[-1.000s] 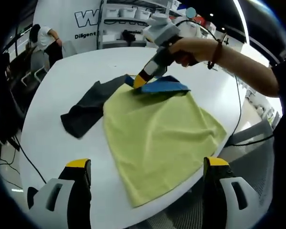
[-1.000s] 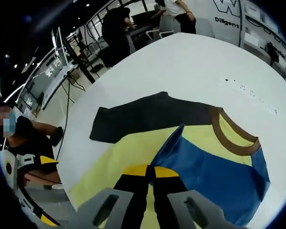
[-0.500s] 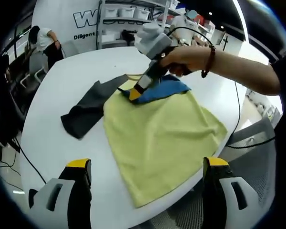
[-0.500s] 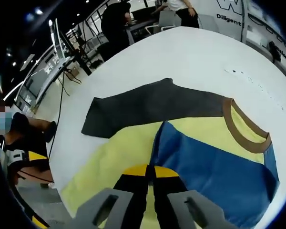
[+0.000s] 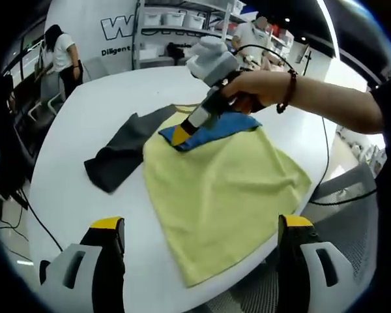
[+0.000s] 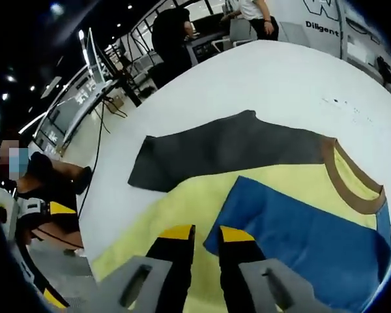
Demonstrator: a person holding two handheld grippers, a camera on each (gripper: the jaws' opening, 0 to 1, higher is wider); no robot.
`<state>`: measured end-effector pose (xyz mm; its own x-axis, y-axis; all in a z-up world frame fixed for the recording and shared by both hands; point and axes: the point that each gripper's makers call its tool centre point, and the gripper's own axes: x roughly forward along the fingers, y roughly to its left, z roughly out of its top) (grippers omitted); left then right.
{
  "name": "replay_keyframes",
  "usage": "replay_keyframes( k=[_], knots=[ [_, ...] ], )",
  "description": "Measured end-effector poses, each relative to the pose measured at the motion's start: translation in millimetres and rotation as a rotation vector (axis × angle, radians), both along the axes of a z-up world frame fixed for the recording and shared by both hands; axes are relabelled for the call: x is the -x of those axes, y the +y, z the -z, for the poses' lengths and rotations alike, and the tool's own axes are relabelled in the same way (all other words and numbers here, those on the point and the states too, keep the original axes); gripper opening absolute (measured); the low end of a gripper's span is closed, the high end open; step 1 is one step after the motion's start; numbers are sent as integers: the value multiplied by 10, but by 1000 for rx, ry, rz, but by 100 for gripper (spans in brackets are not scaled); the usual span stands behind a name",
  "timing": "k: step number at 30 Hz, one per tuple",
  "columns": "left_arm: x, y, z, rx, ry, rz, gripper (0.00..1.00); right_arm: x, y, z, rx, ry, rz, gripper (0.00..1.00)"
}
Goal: Fold the garment on the visible template until the final outline fits inside the template.
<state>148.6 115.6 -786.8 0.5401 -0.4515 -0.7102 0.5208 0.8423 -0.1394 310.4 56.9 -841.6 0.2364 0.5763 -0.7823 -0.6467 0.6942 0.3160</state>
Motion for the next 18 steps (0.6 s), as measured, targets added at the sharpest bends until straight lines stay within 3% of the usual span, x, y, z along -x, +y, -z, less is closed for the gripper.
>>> replay_keyframes(
  k=[3,7,10,18],
  knots=[
    [-33,-14,-33,11,-12,-13,99,-114,-89,-259,-61,-106,-20,21],
    [-67,-53,-48,20,-21,-12,99,-162,-238,-411,-86,-142,-14,29],
    [-92,-106,-39,19,-18,-9,99,-250,-481,-547,-85,-185,14,35],
    [-173,-246,-68,50,-25,-14,99,-363,-1004,-661,-82,-241,69,43]
  ],
)
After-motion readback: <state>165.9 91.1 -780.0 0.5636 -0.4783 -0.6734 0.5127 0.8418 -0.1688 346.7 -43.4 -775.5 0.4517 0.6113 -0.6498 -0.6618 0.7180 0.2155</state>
